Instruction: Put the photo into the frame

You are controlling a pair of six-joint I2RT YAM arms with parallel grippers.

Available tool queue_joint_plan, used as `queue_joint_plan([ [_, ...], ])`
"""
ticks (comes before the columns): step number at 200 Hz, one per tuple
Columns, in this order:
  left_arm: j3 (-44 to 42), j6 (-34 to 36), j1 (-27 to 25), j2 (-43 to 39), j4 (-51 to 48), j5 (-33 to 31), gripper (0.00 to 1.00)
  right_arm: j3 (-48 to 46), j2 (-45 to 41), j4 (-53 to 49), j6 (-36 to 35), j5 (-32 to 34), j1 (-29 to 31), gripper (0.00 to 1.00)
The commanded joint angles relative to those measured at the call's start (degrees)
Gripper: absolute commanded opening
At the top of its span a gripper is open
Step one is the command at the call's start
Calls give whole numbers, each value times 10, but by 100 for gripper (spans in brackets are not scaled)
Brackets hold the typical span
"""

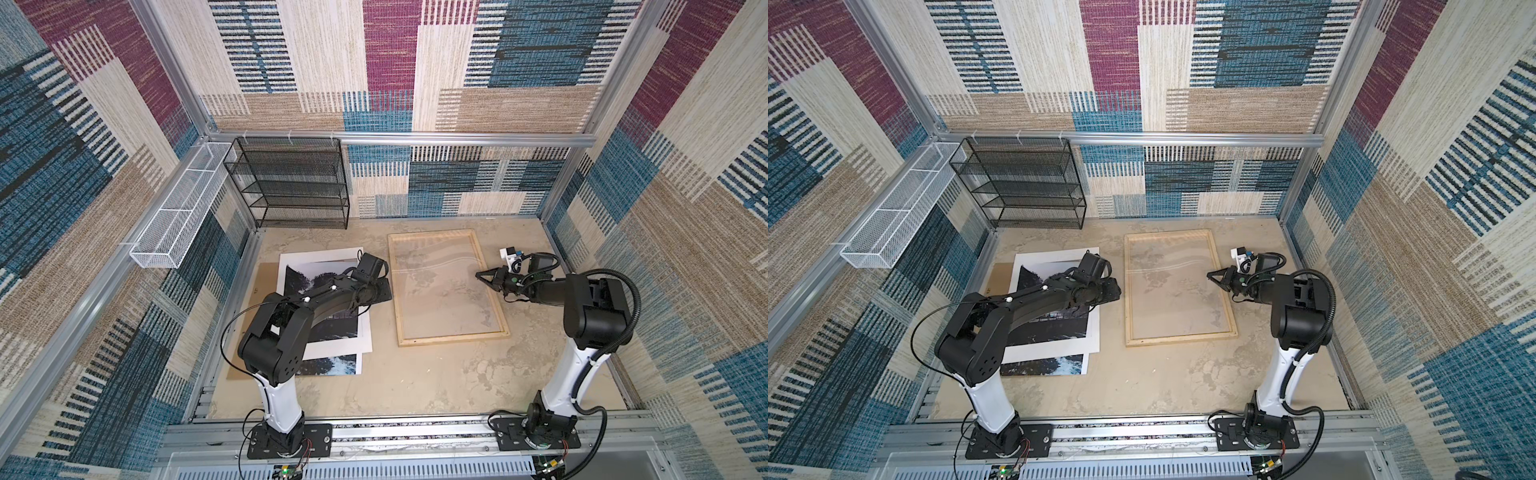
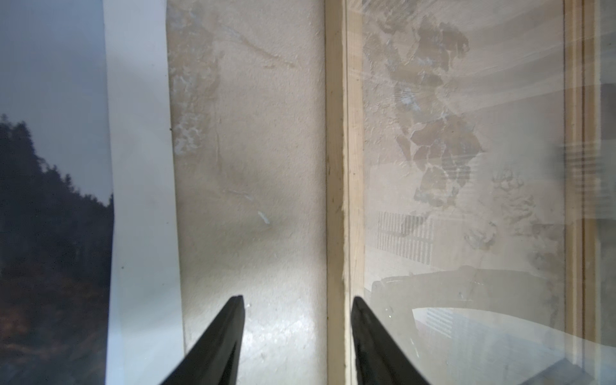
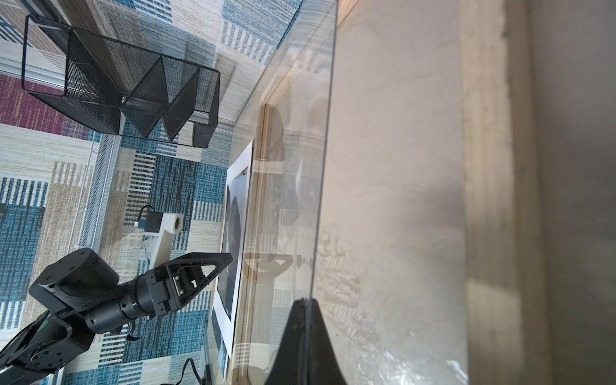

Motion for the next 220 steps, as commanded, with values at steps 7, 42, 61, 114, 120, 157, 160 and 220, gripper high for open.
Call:
queue_joint_plan([
  [7,6,-11,0,3,-5,-2,54,-7,-2,47,9,-9,-2,0],
  [42,13,-11,-2,10,-4,8,52,-8,-1,48,8,-13,-4,0],
  [61,21,-1,-4,17,-3,26,51,-6,2,45,6,-15,-7,0],
  [114,32,9,-14,26,-7,29,50,1,4,29,-5,-16,-14,0],
  [120,33,9,-15,27,-10,27,50,1,5,29,-5,-17,-14,0],
  [157,37,11,-16,30,-11,29,49,11,11,19,-12,-18,-14,0],
  [160,38,12,-16,30,-12,29,49,11,12,19,-13,-19,-14,0],
  [220,47,15,-19,41,-18,33,48,19,31,16,-16,-30,-14,0],
])
